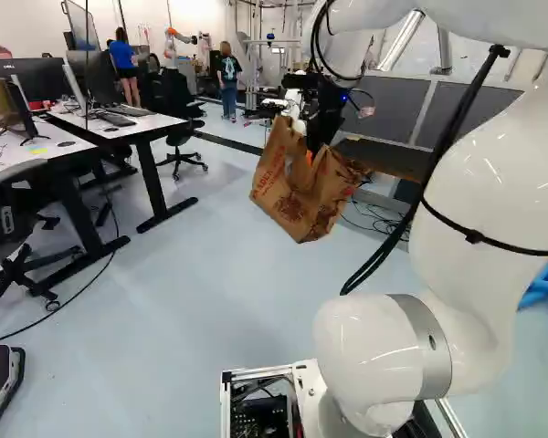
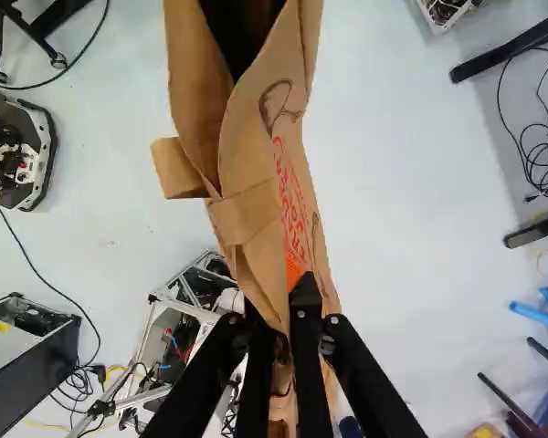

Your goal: Pick up the bag on the ground and place it on the table

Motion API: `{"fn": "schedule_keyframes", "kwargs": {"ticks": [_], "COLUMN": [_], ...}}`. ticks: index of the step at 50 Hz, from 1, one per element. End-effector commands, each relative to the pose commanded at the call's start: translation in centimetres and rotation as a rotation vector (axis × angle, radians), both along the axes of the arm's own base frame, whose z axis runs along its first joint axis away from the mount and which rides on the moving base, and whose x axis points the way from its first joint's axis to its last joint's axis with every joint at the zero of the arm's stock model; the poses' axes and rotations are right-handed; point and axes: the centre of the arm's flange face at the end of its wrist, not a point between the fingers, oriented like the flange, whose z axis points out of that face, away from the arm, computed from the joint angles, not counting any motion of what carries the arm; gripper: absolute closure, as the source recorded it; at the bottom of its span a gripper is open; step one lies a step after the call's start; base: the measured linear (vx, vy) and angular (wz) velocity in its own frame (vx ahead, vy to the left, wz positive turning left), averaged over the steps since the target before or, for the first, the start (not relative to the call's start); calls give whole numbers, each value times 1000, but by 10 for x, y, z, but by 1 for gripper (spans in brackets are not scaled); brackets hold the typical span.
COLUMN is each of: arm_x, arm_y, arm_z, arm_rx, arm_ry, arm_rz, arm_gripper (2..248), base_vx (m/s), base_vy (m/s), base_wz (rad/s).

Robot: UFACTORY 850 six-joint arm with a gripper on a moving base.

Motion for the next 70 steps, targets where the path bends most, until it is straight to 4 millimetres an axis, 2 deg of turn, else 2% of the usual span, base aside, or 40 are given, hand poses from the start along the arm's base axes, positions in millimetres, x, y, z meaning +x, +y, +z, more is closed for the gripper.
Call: {"fn": "schedule_keyframes", "kwargs": {"ticks": [21, 43, 70], "arm_x": [0, 0, 0], "arm_y": [0, 0, 0], "arm_z": [0, 0, 0], "arm_rx": [0, 0, 0], "arm_ry": [0, 0, 0], "arm_rz": [0, 0, 0], "arm_gripper": [223, 223, 223], "base_vx": [-7, 56, 105], "base_vy": [-45, -100, -58], "base_wz": [-156, -454, -309]}}
